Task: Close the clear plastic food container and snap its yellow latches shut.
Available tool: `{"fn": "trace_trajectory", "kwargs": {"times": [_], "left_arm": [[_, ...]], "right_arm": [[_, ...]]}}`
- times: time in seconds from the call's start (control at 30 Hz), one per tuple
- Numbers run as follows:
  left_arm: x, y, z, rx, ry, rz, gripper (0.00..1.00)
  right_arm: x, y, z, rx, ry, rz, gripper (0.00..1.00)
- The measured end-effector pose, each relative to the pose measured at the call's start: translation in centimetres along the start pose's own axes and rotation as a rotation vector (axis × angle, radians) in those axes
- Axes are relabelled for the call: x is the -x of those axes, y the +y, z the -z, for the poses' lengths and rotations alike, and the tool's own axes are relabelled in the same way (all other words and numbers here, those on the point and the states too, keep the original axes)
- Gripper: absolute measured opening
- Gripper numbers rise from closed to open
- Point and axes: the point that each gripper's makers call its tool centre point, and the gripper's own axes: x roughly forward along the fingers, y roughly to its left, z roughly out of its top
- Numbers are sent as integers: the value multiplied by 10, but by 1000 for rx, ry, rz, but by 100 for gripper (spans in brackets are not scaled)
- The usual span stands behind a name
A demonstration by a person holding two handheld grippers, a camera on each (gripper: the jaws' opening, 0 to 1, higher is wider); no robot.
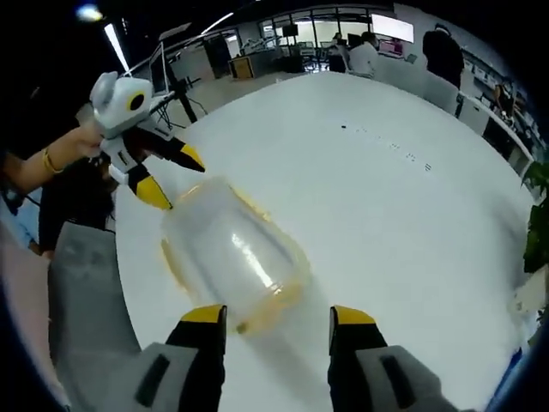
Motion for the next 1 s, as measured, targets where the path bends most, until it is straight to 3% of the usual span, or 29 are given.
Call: {"fn": "trace_trajectory", "kwargs": {"times": [0.3, 0.83, 1.0], "left_arm": [[-7, 0, 17, 44, 30, -15, 47], [-6, 2, 23, 189, -3, -5, 48], [-8, -3, 23, 220, -17, 28, 41]], "right_arm": [[-7, 11, 5, -67, -5, -46, 45], [-14, 14, 4, -180, -43, -68, 42], [-17, 17, 3, -215, -49, -91, 41]]}}
